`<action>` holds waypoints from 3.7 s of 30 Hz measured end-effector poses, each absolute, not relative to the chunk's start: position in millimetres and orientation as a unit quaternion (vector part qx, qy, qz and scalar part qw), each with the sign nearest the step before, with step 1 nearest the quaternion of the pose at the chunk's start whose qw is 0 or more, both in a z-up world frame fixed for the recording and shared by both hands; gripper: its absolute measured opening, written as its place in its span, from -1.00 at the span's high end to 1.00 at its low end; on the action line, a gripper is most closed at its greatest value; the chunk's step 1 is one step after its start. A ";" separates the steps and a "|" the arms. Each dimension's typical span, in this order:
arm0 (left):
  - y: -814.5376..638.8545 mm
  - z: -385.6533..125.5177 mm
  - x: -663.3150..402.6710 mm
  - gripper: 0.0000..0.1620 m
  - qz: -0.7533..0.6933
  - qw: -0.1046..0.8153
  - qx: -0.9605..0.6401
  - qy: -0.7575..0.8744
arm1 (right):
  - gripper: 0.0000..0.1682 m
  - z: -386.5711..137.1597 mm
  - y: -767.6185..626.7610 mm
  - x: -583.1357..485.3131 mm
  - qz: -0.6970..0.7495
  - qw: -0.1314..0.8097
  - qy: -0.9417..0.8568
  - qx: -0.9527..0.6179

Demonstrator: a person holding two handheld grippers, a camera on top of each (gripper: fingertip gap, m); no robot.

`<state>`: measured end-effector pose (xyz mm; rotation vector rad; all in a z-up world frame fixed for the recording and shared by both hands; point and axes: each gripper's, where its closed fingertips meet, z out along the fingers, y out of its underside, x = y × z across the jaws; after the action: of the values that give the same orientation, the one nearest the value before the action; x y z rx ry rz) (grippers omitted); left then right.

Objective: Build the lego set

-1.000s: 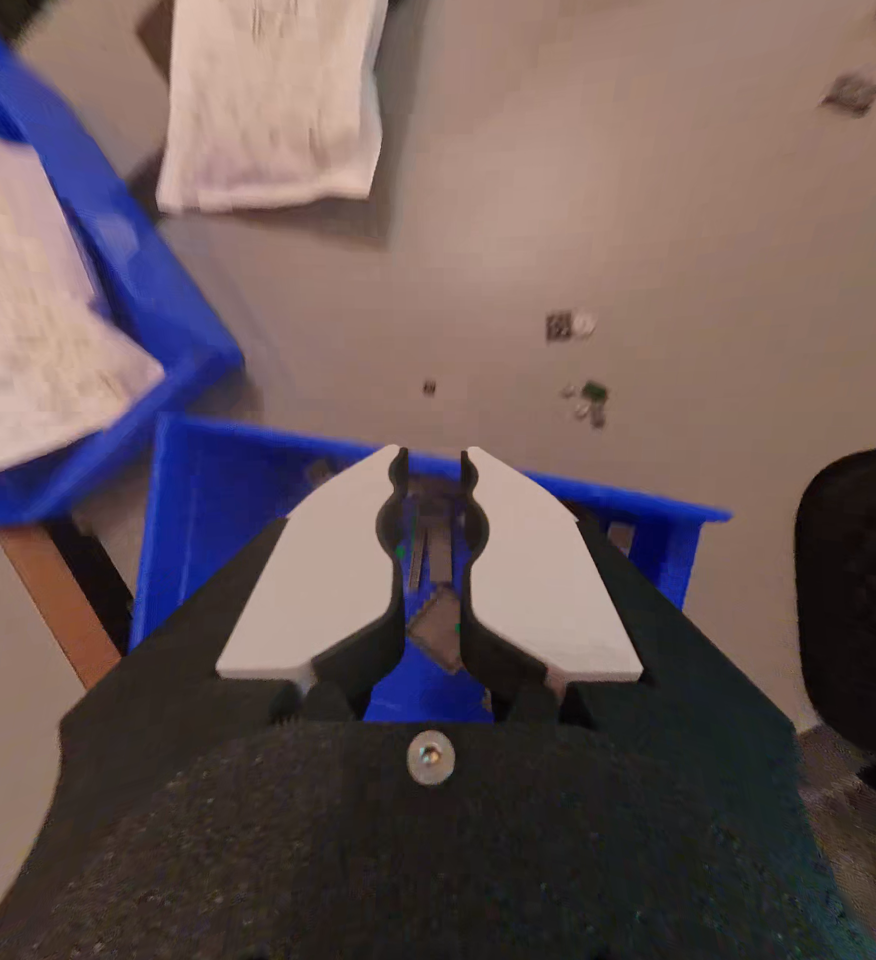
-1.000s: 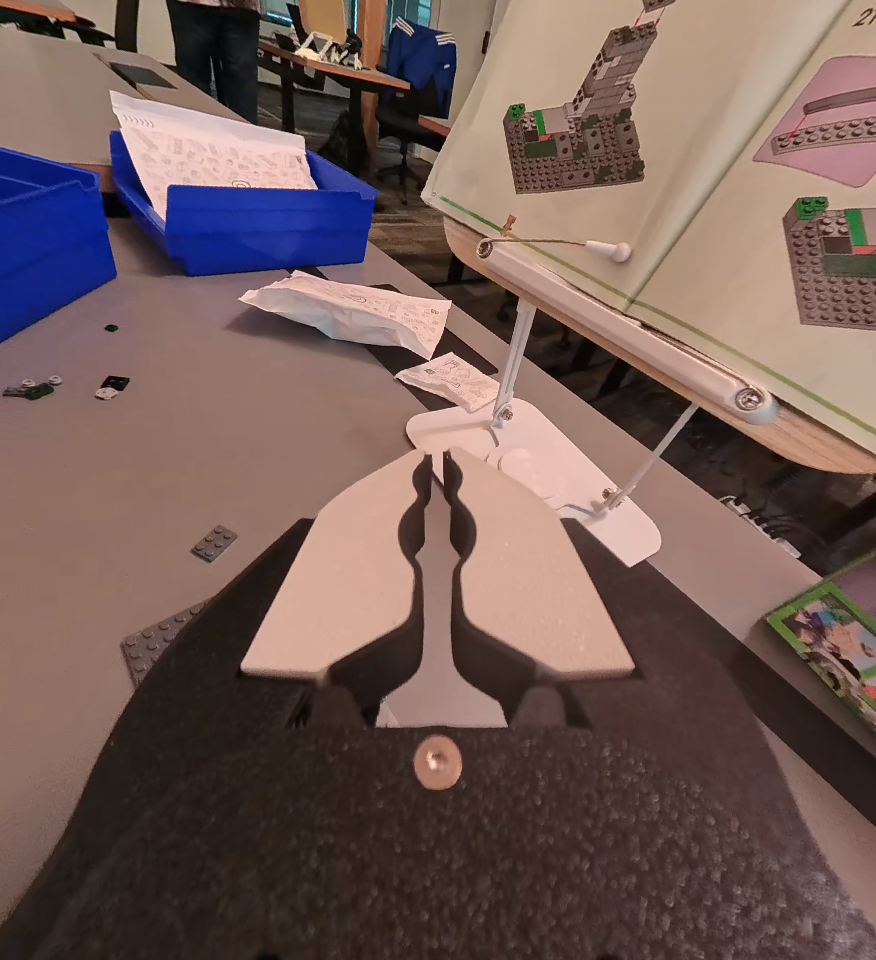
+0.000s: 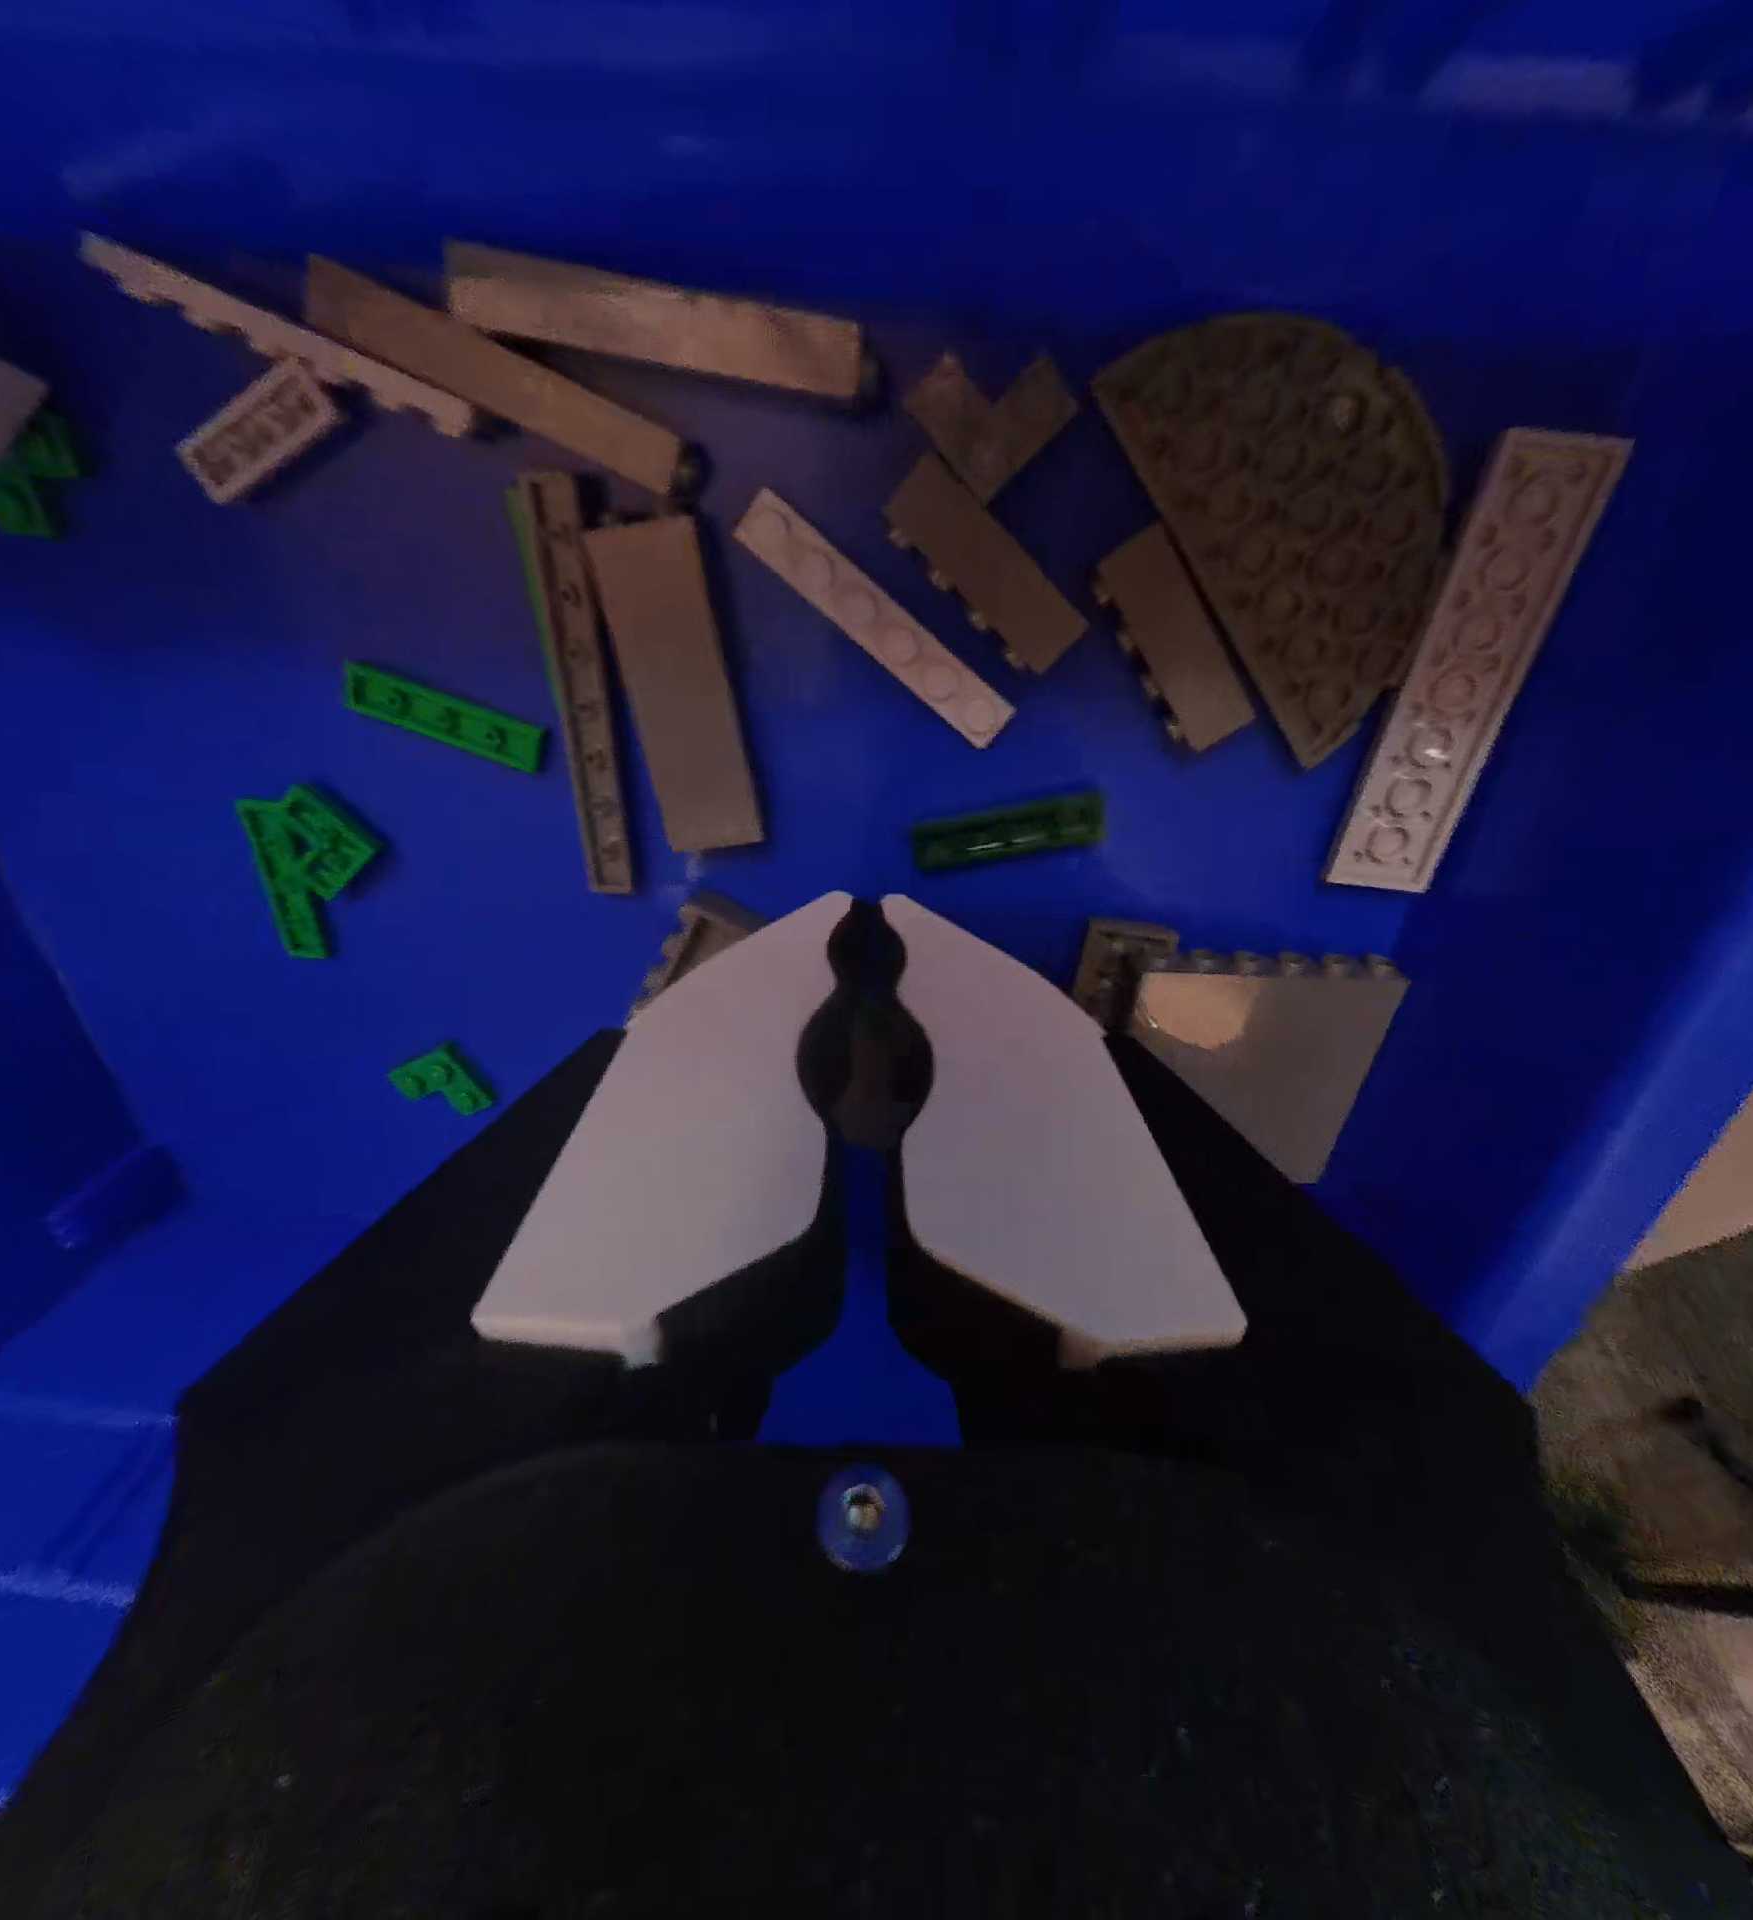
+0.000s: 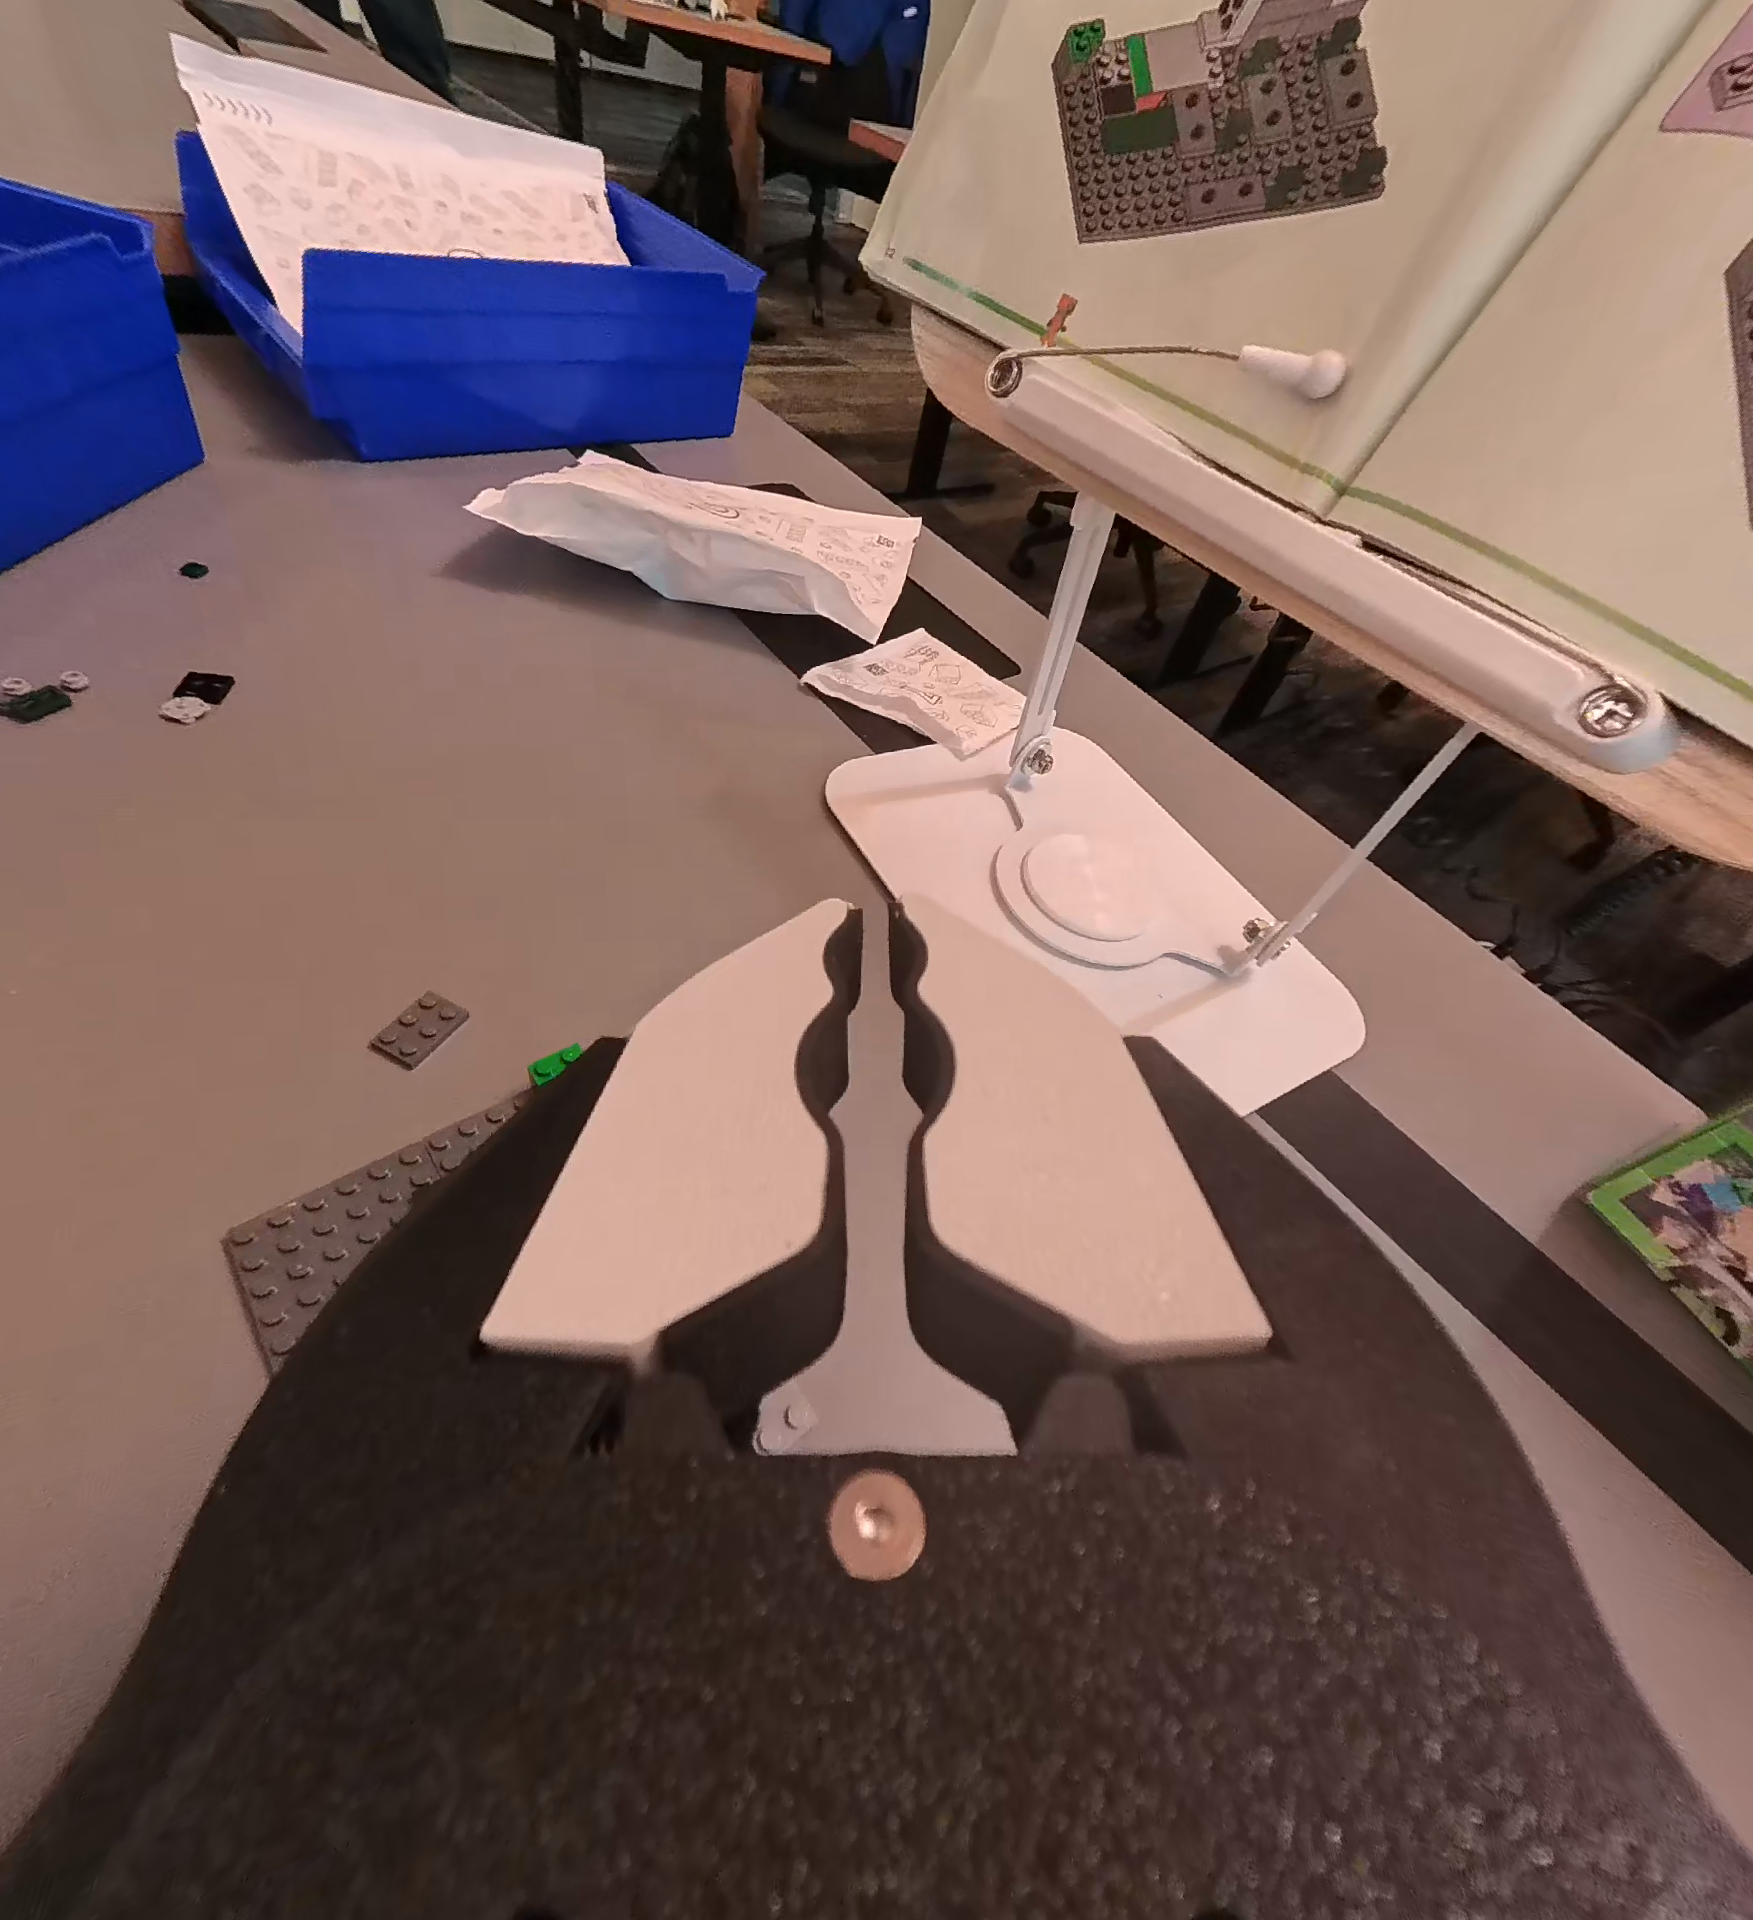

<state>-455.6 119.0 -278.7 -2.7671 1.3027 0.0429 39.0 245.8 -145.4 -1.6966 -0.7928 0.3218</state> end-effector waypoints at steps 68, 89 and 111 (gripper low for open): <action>75.1 -156.3 -527.0 0.46 0.099 0.236 -0.966 0.047 | 0.96 -118.5 203.3 4.2 0.190 0.573 -0.442 -0.664; 112.3 -219.7 -582.7 0.93 -0.003 0.221 -0.970 -0.104 | 0.96 -113.9 199.5 3.0 0.184 0.573 -0.442 -0.665; 170.2 -104.6 -422.8 0.78 -0.016 0.415 -0.904 0.105 | 0.96 -113.8 199.4 2.7 0.187 0.572 -0.444 -0.664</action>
<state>-422.8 170.2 -104.6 -2.2708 0.2644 -0.0413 2.7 199.4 -113.8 -1.5573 -1.0405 0.4391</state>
